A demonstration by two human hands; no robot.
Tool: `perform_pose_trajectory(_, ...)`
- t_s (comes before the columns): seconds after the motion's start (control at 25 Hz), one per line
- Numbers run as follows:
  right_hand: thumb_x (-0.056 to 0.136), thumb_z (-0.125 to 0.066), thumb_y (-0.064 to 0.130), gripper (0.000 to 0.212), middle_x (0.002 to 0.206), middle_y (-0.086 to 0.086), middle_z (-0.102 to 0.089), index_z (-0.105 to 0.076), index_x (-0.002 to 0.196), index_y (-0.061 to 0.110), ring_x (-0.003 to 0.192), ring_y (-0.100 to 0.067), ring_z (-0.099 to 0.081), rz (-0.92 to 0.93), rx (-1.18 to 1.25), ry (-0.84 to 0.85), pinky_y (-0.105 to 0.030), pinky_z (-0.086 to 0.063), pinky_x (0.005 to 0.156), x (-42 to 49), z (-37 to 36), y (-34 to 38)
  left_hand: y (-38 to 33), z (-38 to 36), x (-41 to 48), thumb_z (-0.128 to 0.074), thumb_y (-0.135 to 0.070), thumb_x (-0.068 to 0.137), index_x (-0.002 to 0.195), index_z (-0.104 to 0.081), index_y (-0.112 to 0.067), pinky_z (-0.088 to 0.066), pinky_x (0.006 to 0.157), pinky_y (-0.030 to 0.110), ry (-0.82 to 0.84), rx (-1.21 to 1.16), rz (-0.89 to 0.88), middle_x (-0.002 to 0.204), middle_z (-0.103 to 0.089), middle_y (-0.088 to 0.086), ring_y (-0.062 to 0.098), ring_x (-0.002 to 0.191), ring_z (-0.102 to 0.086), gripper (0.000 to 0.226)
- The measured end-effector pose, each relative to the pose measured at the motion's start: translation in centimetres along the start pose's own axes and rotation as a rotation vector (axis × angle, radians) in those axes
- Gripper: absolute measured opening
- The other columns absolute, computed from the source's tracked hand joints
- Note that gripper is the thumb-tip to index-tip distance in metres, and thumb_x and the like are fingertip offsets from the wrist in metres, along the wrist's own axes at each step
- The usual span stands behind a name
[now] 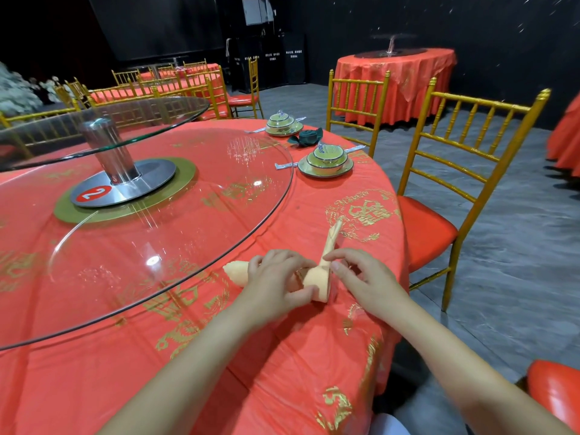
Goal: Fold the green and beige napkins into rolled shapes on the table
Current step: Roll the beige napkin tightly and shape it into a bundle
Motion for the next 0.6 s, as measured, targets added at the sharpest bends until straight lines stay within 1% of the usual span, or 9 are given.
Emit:
perform_pose_trajectory(0.04, 0.092, -0.055, 0.03, 0.02, 0.089, 0.002, -0.058, -0.059, 0.095, 0.05, 0.077, -0.012, -0.054, 0.032, 0.0, 0.017, -0.019, -0.041, 0.069, -0.1, -0.2, 0.5, 0.3, -0.2, 0.5, -0.038, -0.067, 0.061, 0.113, -0.06, -0.038, -0.016, 0.087, 0.026, 0.036, -0.021, 0.035, 0.106, -0.052, -0.02, 0.001, 0.109, -0.037, 0.063)
perform_pose_trajectory(0.12, 0.092, -0.054, 0.03, 0.022, 0.088, 0.002, -0.057, -0.06, 0.094, 0.051, 0.081, -0.013, -0.055, 0.06, -0.004, 0.04, -0.022, -0.041, 0.076, -0.1, -0.4, 0.9, 0.7, -0.6, 1.2, -0.038, -0.068, 0.06, 0.114, -0.06, -0.037, -0.017, 0.091, 0.027, 0.101, -0.043, 0.082, 0.107, -0.051, -0.02, 0.003, 0.111, -0.037, 0.066)
perform_pose_trajectory(0.2, 0.092, -0.055, 0.032, 0.022, 0.087, 0.004, -0.056, -0.06, 0.093, 0.053, 0.079, -0.01, -0.055, 0.042, -0.015, 0.023, -0.023, -0.042, 0.075, 0.2, -0.3, 0.4, 0.7, -0.9, 1.8, -0.043, -0.062, 0.066, 0.117, -0.059, -0.037, -0.017, 0.091, 0.028, 0.114, -0.032, 0.082, 0.109, -0.051, -0.018, 0.006, 0.114, -0.038, 0.058)
perform_pose_trajectory(0.24, 0.09, -0.057, 0.034, 0.02, 0.084, 0.005, -0.055, -0.061, 0.092, 0.053, 0.074, -0.006, -0.054, 0.027, -0.012, 0.005, -0.022, -0.042, 0.07, 0.3, -0.2, 0.1, 0.5, -0.8, 1.8, -0.045, -0.06, 0.07, 0.119, -0.057, -0.037, -0.016, 0.09, 0.027, 0.095, -0.02, 0.065, 0.112, -0.052, -0.017, 0.006, 0.115, -0.038, 0.056)
perform_pose_trajectory(0.32, 0.086, -0.061, 0.035, 0.014, 0.08, 0.007, -0.052, -0.064, 0.091, 0.048, 0.064, -0.003, -0.049, -0.002, -0.008, -0.036, -0.02, -0.038, 0.064, 0.6, 0.3, -0.4, -0.1, 0.1, 1.4, -0.049, -0.062, 0.072, 0.121, -0.056, -0.037, -0.014, 0.088, 0.025, -0.023, 0.022, -0.01, 0.115, -0.052, -0.016, 0.005, 0.114, -0.039, 0.055)
perform_pose_trajectory(0.4, 0.085, -0.062, 0.032, 0.012, 0.079, 0.004, -0.053, -0.066, 0.091, 0.042, 0.061, -0.004, -0.047, -0.031, -0.035, -0.059, -0.019, -0.036, 0.062, 1.1, 0.6, -0.8, -0.6, 0.9, 0.5, -0.056, -0.059, 0.072, 0.112, -0.058, -0.037, -0.017, 0.086, 0.028, -0.152, 0.075, -0.09, 0.11, -0.055, -0.017, 0.006, 0.11, -0.043, 0.046)
perform_pose_trajectory(0.48, 0.087, -0.059, 0.032, 0.012, 0.082, 0.001, -0.056, -0.068, 0.092, 0.037, 0.066, -0.006, -0.05, -0.051, -0.072, -0.061, -0.017, -0.037, 0.061, 1.8, 0.8, -1.2, -0.7, 0.9, 0.0, -0.061, -0.053, 0.074, 0.105, -0.058, -0.035, -0.019, 0.084, 0.03, -0.212, 0.119, -0.128, 0.106, -0.057, -0.018, 0.006, 0.105, -0.046, 0.036)
perform_pose_trajectory(0.52, 0.088, -0.057, 0.033, 0.012, 0.084, 0.0, -0.058, -0.069, 0.093, 0.035, 0.07, -0.006, -0.052, -0.059, -0.087, -0.054, -0.018, -0.038, 0.063, 2.1, 0.8, -1.6, -0.7, 0.8, 0.0, -0.061, -0.052, 0.074, 0.105, -0.058, -0.036, -0.018, 0.084, 0.03, -0.219, 0.135, -0.131, 0.105, -0.057, -0.018, 0.007, 0.105, -0.046, 0.035)
perform_pose_trajectory(0.6, 0.09, -0.054, 0.036, 0.016, 0.087, 0.001, -0.062, -0.069, 0.094, 0.033, 0.078, -0.01, -0.056, -0.068, -0.117, -0.037, -0.025, -0.044, 0.071, 3.0, 0.7, -2.1, -0.3, 0.7, 0.7, -0.057, -0.053, 0.074, 0.108, -0.058, -0.039, -0.017, 0.084, 0.029, -0.2, 0.13, -0.106, 0.105, -0.056, -0.018, 0.007, 0.106, -0.044, 0.037)
Point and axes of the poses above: each hand's wrist, its own x-axis towards the middle knuckle, its own z-axis out of the back of the hand, y = z × x, the point moved 10 cm from there along x, towards the middle knuckle
